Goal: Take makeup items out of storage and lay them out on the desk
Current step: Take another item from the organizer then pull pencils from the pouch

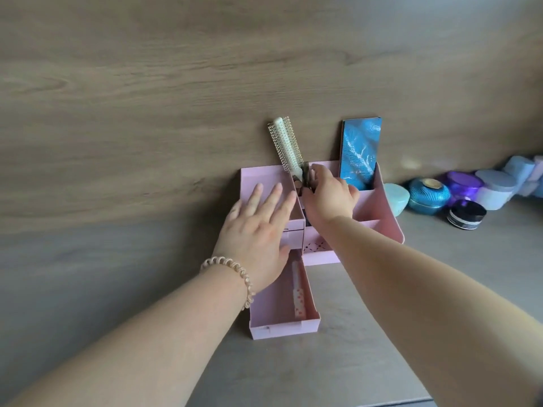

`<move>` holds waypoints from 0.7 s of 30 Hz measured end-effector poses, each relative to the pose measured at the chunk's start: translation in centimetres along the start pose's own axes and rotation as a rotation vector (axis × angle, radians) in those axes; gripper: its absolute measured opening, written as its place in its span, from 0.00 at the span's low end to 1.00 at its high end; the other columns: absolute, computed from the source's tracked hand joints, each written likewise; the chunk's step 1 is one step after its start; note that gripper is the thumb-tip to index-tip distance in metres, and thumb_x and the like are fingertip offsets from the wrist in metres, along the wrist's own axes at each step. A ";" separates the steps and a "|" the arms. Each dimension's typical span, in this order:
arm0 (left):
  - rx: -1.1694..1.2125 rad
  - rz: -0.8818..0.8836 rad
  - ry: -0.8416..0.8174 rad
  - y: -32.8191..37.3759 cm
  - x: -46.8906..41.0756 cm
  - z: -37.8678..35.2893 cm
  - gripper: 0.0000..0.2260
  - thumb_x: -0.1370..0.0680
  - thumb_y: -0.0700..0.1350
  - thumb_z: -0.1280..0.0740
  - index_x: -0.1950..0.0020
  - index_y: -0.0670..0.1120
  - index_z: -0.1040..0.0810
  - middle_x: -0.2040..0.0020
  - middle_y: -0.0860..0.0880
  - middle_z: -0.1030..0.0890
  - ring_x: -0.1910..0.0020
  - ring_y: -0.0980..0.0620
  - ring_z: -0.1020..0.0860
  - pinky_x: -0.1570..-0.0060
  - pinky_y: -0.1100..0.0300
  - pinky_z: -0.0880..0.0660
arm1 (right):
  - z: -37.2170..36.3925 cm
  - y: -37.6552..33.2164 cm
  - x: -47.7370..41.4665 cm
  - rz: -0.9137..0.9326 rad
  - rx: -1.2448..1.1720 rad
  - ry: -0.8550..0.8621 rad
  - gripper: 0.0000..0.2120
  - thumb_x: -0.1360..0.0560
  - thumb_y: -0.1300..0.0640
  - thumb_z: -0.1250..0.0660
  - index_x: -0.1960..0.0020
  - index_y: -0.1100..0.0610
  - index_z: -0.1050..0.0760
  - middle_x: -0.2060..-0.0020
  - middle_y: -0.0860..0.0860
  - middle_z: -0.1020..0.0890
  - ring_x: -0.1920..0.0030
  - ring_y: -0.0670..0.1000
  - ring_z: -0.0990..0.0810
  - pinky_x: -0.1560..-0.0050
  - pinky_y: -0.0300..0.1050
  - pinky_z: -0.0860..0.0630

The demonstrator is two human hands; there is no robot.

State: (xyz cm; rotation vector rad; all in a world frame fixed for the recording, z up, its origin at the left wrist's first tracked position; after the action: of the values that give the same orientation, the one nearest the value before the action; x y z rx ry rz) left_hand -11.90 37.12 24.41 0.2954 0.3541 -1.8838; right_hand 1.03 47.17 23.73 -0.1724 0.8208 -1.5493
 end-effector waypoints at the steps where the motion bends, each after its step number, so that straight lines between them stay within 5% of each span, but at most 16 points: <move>1: -0.002 -0.004 0.003 0.0 0.0 -0.1 0.36 0.25 0.57 0.40 0.23 0.53 0.57 0.22 0.51 0.51 0.23 0.46 0.53 0.26 0.48 0.48 | -0.2 0.1 -0.3 -0.011 -0.010 0.013 0.16 0.28 0.50 0.39 0.40 0.47 0.29 0.52 0.55 0.19 0.44 0.59 0.28 0.42 0.53 0.39; 13: -0.016 -0.009 -0.023 0.1 -0.1 -0.4 0.35 0.24 0.53 0.42 0.24 0.53 0.59 0.21 0.50 0.53 0.23 0.43 0.54 0.26 0.46 0.49 | 0.1 0.3 -1.7 -0.021 0.027 0.096 0.15 0.32 0.55 0.35 0.46 0.47 0.26 0.58 0.52 0.17 0.48 0.58 0.28 0.54 0.50 0.41; 21: -0.020 -0.009 -0.046 0.0 -0.2 -0.5 0.35 0.24 0.52 0.43 0.24 0.53 0.62 0.22 0.50 0.57 0.23 0.44 0.58 0.26 0.46 0.52 | 2.0 0.3 -1.5 -0.111 -0.178 0.205 0.02 0.28 0.53 0.37 0.55 0.49 0.27 0.56 0.48 0.17 0.48 0.58 0.26 0.54 0.48 0.40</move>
State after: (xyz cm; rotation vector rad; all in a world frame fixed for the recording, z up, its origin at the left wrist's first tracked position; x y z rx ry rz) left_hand -11.82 37.44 24.03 0.2372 0.3439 -1.8916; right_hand 2.67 47.76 25.58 -0.1940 1.1284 -1.6156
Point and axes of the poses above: each hand's wrist, its own x-axis away from the middle knuckle, its own z-axis out of the back of the hand, y = z × x, the point moved 9 cm from there along -x, towards the middle knuckle
